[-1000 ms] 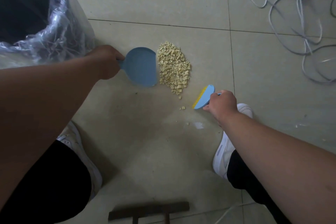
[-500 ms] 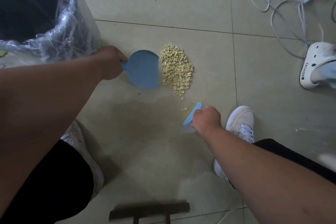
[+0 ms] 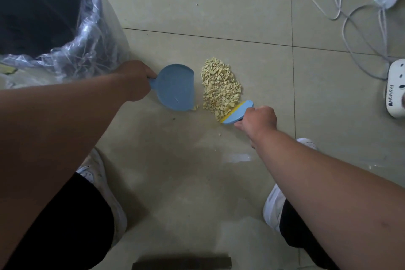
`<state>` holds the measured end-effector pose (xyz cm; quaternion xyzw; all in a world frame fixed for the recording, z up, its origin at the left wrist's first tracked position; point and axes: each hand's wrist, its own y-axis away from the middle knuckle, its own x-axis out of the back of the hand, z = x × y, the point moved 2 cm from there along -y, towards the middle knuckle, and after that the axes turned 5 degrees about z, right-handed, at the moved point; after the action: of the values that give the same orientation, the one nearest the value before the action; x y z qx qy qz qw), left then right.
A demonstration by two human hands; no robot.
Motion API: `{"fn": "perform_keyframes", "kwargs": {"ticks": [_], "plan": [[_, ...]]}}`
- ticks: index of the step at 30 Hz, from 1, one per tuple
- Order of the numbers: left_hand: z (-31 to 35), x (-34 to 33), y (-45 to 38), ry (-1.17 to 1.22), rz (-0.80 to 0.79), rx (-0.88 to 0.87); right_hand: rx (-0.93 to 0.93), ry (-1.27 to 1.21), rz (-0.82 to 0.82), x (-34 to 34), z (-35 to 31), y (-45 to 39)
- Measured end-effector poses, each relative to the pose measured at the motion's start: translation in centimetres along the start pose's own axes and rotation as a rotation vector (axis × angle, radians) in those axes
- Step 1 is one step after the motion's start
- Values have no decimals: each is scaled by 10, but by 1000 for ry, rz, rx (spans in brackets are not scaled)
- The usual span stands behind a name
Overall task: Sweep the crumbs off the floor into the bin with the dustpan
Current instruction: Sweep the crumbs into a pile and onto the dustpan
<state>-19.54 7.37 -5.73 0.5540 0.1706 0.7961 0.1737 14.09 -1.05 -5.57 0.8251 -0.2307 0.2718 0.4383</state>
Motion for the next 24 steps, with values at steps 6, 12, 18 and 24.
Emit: {"fn": "perform_keyframes", "kwargs": {"ticks": [6,12,18,24], "plan": [[6,3,2,20,29,2,214,107,-23,11,-2,10],[7,7,6,77,62,14,382,313,-452,11,24,39],[8,7,10,72,65,21,358,450,-536,6,47,27],[-5,-1,6,18,29,13,473,495,-426,6,35,-15]]}}
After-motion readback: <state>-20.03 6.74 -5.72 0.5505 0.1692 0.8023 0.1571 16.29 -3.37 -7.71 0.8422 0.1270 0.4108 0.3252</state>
